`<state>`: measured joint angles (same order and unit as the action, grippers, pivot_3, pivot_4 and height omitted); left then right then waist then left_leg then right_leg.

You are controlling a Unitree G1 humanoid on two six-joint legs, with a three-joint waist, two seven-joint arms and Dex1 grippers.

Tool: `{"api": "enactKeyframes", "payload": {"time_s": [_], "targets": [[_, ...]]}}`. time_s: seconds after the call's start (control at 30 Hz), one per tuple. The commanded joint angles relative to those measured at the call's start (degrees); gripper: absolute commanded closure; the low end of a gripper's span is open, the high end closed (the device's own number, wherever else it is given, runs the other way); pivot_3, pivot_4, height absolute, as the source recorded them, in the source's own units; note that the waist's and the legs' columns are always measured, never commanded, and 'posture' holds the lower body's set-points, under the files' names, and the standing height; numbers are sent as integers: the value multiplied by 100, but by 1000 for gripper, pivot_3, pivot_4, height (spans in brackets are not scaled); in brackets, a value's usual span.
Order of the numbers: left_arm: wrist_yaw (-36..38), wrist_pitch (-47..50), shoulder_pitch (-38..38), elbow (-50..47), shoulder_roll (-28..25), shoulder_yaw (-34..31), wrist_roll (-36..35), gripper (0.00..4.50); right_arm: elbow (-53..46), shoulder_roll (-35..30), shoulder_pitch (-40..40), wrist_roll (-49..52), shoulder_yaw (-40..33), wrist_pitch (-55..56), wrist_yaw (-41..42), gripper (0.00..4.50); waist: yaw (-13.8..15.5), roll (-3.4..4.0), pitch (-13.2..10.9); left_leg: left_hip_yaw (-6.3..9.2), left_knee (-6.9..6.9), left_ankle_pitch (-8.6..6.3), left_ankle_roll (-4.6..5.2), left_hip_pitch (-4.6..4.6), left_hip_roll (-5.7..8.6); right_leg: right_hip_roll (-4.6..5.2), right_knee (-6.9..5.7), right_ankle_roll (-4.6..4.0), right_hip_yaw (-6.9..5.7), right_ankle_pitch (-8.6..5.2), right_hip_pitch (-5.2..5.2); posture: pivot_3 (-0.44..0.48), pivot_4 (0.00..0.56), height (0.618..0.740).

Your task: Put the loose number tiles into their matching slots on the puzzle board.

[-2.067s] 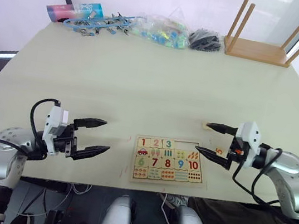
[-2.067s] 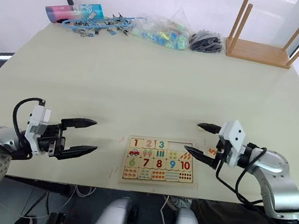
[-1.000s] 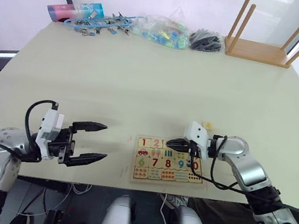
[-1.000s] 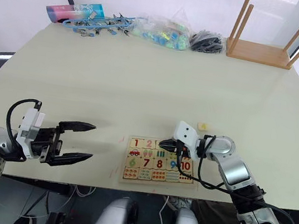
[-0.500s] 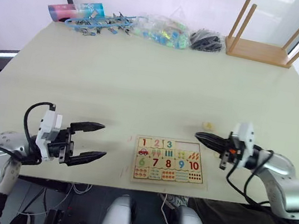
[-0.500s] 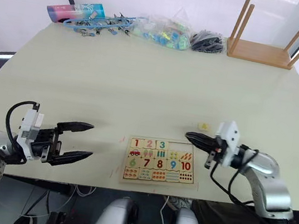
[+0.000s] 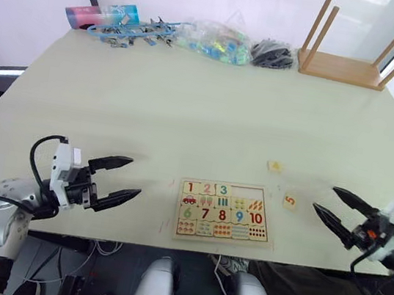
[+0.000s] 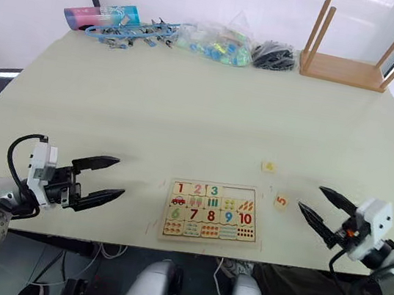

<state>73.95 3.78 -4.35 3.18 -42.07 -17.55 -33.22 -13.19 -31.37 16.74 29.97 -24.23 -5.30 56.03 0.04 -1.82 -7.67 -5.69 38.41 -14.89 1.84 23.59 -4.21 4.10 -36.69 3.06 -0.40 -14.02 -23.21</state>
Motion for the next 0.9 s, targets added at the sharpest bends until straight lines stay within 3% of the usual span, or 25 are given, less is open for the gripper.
{"api": "enactKeyframes", "payload": {"time_s": [0.03, 0.37, 0.9], "targets": [[-85, -143, 2, 95, -16, -235, 16, 0, 283, 106, 308, 122, -504, 449, 18, 92, 10, 0, 0, -1, 0, 0, 0, 0, 0, 0, 1, 0, 0, 0, 0, 0, 150, 738], [184, -298, -116, 450, -188, -453, 20, 0, 1079, 243, 595, 83, -616, 1084, 106, 92, -21, 7, -1, 8, -2, -1, 0, -18, -4, 4, -1, -1, 13, 0, 4, 0, 150, 738], [-57, -253, -431, 207, -41, -589, -25, 0, 1212, 125, 330, -15, -314, 1165, 167, 92, -28, 9, -1, 12, -7, -2, -1, -25, -10, 12, -1, -1, 20, 0, 6, 0, 150, 738]]}}
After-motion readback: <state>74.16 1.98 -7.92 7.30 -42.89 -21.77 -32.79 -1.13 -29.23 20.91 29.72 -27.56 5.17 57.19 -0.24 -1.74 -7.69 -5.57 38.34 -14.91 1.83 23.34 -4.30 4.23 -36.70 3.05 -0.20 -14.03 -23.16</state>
